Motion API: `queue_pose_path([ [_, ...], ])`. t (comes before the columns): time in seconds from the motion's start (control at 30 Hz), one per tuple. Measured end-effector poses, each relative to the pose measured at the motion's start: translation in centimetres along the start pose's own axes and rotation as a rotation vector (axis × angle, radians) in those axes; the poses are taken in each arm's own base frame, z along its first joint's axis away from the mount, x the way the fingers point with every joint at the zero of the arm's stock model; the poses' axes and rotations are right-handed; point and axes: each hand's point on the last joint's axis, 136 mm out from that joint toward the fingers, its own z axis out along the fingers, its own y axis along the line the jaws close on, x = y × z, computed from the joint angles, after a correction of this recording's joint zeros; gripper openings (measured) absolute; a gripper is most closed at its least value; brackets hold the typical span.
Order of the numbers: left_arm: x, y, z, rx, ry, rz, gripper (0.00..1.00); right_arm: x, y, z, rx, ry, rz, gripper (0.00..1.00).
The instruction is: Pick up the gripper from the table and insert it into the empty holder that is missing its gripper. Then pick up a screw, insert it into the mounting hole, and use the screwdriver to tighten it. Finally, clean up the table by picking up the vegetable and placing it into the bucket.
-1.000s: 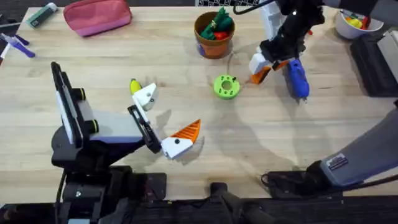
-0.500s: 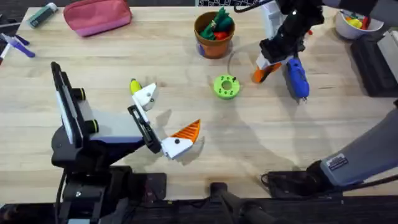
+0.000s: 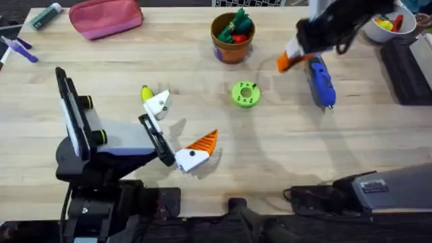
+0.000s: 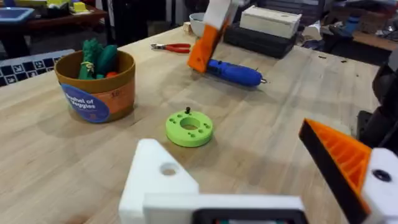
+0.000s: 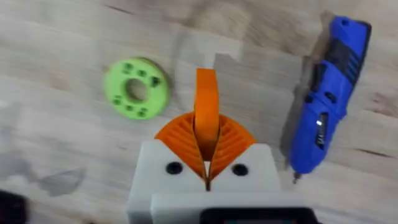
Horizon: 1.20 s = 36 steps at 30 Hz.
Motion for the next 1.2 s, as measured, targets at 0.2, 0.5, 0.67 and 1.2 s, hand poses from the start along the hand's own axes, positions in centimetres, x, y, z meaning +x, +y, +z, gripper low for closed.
queue_pose_path([
  [0.2,0.0,0.0,0.0,0.0,0.0,0.0,0.986,-2.1,4.3,-6.4,-0.223,-0.247,-0.018,0.013],
  [0.5,0.0,0.0,0.0,0.0,0.0,0.0,0.985,-1.6,10.9,-6.7,-0.653,-0.359,-0.023,0.013],
  [0.67,0.0,0.0,0.0,0.0,0.0,0.0,0.985,-0.4,13.8,-5.1,-0.899,-0.344,-0.019,0.013],
  [1.2,0.0,0.0,0.0,0.0,0.0,0.0,0.987,-0.1,18.4,-7.0,-1.426,-0.258,-0.179,0.011],
])
